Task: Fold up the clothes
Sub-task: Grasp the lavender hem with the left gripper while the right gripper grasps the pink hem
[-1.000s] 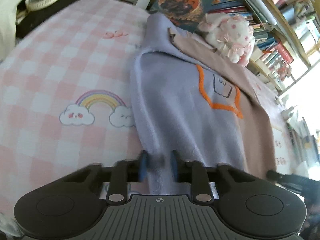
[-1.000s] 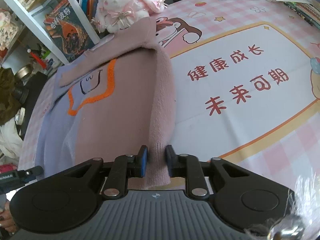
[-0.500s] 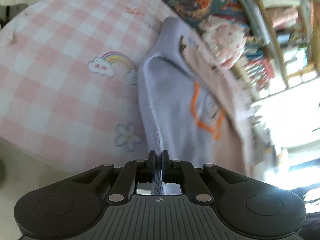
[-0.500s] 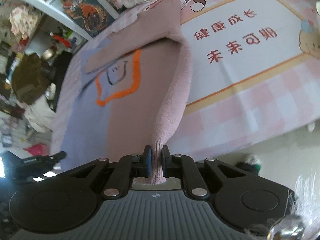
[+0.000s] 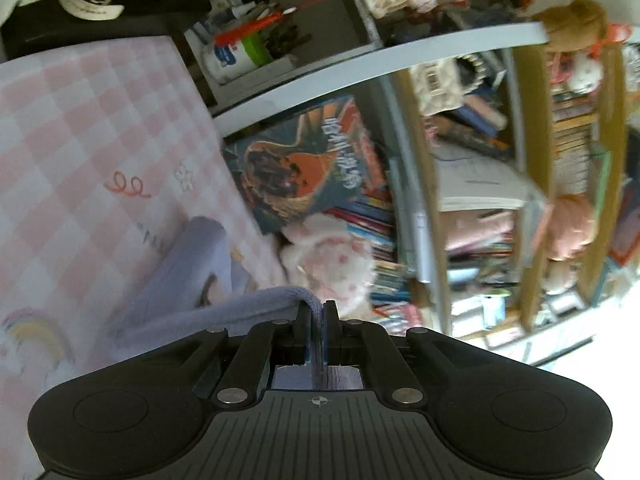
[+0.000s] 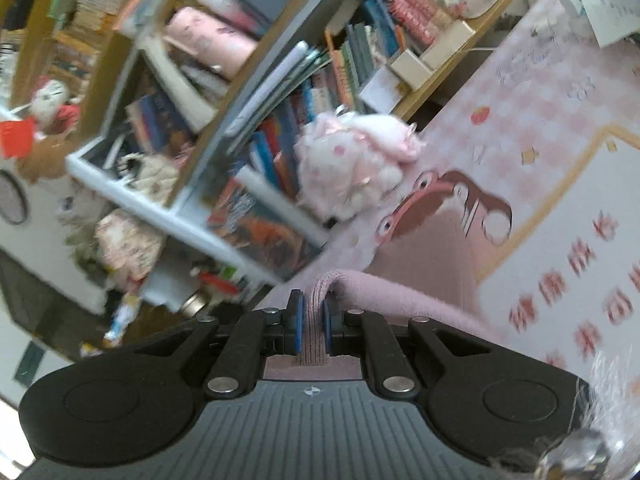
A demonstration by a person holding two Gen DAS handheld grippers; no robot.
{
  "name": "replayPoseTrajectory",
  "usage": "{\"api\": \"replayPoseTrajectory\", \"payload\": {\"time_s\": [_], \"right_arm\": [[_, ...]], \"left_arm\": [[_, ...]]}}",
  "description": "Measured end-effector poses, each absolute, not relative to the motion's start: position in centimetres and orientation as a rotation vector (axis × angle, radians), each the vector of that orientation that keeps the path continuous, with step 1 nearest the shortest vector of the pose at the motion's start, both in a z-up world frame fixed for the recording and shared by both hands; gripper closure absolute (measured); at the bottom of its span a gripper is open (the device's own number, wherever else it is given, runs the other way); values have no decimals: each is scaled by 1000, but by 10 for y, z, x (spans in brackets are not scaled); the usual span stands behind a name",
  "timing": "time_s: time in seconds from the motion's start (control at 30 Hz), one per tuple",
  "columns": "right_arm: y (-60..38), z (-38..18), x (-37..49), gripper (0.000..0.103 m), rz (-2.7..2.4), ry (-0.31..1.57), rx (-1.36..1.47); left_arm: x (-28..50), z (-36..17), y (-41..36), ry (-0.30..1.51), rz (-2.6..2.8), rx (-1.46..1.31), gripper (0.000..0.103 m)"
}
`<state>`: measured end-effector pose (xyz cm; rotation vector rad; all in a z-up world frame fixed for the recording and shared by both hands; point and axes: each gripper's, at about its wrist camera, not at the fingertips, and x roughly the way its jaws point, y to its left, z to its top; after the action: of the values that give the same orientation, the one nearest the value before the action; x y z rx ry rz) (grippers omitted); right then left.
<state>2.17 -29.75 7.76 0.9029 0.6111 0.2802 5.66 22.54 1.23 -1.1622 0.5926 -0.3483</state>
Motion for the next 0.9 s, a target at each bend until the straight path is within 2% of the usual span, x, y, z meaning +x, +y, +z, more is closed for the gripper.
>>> {"api": "replayPoseTrajectory", "payload": {"time_s": [0.2, 0.6, 0.67, 0.7, 0.73, 0.77, 0.83, 0.9], "right_arm": [[-297, 60, 79, 94, 196, 670, 844], [-284, 20, 129, 93, 121, 792, 749], [-283, 13, 136, 91, 94, 804, 742], [-283, 10, 138, 83, 78, 806, 736], [-284, 10, 139, 70, 55, 794, 721], [-286, 12, 139, 66, 35, 773, 700], [-291, 16, 136, 66, 25, 744, 651], [-294, 20, 132, 66, 36, 738, 565]], "left_arm": [[98, 3, 212, 663, -292, -1043, 100], [137, -30, 191, 797, -168, -881, 98], [143, -35, 190, 823, -137, -877, 89], [145, -36, 191, 832, -132, -880, 87], [146, -36, 193, 825, -135, -885, 80], [144, -35, 197, 812, -148, -889, 68], [133, -31, 203, 752, -157, -863, 53], [120, -25, 206, 707, -141, -750, 52]]}}
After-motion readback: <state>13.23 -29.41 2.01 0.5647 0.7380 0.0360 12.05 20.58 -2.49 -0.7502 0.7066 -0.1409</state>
